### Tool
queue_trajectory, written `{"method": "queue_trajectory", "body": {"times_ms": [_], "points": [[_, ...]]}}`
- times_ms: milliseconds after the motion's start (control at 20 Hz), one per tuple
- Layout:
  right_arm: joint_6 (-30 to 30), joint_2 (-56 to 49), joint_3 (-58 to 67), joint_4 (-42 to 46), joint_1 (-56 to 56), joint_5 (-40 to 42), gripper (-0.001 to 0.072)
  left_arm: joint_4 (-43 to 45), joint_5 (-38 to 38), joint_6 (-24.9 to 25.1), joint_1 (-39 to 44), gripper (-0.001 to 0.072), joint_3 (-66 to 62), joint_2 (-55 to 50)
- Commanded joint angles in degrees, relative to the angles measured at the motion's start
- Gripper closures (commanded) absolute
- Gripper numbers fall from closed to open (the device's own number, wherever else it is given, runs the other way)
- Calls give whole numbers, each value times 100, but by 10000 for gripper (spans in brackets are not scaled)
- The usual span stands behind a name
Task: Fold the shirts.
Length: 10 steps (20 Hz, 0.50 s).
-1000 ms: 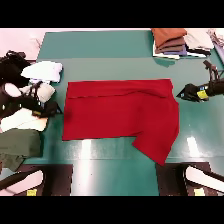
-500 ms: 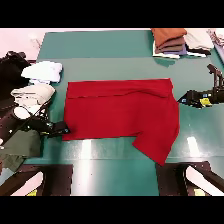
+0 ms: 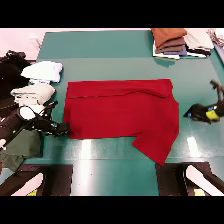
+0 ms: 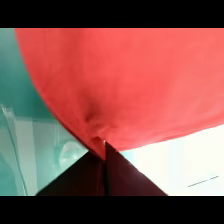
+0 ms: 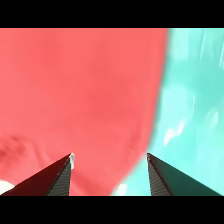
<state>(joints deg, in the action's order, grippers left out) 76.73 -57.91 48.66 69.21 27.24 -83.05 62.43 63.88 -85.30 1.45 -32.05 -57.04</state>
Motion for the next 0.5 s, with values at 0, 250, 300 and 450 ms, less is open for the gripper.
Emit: {"method": "queue_trajectory", "body": {"times_ms": [0, 250, 300, 450], "points": [[20, 4, -1130, 271, 306, -76, 183, -7, -2, -13, 17, 681, -92, 4], [-129, 4, -2253, -448, 310, 555, 284, -33, -33, 17, 15, 681, -92, 4], [-175, 4, -2321, -656, 299, 662, 284, -28, -28, 28, 15, 681, -92, 2], [-186, 4, -2339, -715, -9, 859, 362, -33, -59, 26, 15, 681, -92, 4]]}}
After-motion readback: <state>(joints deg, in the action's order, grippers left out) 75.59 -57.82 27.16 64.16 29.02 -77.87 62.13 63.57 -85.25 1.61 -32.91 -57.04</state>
